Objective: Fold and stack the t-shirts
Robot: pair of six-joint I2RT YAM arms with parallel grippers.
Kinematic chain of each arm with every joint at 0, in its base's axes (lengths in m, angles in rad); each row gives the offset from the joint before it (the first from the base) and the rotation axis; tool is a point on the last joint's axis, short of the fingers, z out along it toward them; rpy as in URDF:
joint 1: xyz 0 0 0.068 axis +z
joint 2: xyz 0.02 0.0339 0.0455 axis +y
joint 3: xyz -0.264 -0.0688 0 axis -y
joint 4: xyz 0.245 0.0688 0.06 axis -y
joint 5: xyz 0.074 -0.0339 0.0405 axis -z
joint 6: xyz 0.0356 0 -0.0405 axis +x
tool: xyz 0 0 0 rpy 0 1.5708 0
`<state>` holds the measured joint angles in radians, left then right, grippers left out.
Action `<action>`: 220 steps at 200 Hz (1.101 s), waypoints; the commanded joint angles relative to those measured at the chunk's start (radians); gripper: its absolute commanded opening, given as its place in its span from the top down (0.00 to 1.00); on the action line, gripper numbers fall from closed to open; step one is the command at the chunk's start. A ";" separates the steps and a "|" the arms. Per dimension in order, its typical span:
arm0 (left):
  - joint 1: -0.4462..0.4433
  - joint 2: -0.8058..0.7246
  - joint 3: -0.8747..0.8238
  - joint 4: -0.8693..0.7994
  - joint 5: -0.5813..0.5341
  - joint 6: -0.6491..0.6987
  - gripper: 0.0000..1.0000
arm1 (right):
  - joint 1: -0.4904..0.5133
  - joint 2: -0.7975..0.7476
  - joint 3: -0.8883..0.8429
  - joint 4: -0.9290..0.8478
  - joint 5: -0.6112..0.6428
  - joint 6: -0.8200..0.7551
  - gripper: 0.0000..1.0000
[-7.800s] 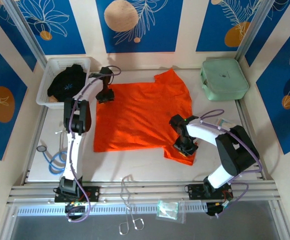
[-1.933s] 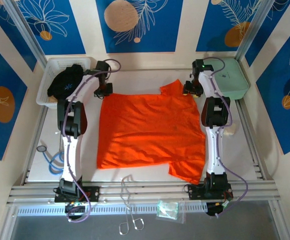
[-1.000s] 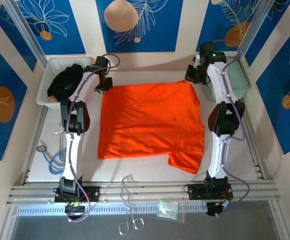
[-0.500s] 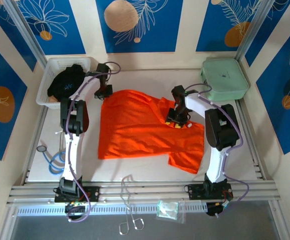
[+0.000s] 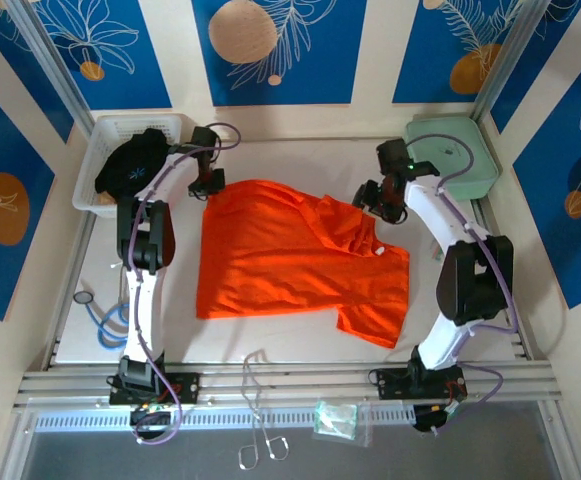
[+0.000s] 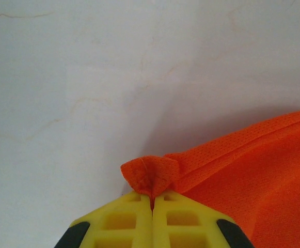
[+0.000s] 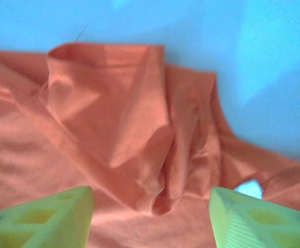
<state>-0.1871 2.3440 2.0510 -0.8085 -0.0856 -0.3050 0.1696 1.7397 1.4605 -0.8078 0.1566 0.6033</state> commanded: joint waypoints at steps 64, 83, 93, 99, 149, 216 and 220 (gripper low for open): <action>0.010 -0.041 -0.028 0.003 0.024 0.016 1.00 | -0.063 0.323 0.245 0.030 -0.156 -0.162 0.45; 0.009 -0.041 -0.031 0.002 0.023 0.017 1.00 | -0.062 0.367 0.275 0.019 -0.157 -0.159 0.47; 0.009 -0.041 -0.034 0.003 0.023 0.018 1.00 | -0.063 0.386 0.282 0.014 -0.157 -0.156 0.49; 0.011 -0.041 -0.034 0.004 0.024 0.018 1.00 | -0.061 0.394 0.283 0.013 -0.157 -0.153 0.49; 0.009 -0.040 -0.032 0.007 0.024 0.020 1.00 | -0.050 0.420 0.281 0.024 -0.175 -0.139 0.54; 0.009 -0.056 -0.045 0.014 0.037 0.014 1.00 | -0.048 0.447 0.367 -0.027 -0.184 -0.146 0.85; 0.009 -0.058 -0.047 0.017 0.039 0.013 1.00 | -0.049 0.443 0.369 -0.028 -0.186 -0.146 0.87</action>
<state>-0.1871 2.3425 2.0258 -0.7979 -0.0746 -0.3050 0.1158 2.1708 1.7824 -0.7910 0.0063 0.4606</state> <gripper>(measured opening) 0.056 0.181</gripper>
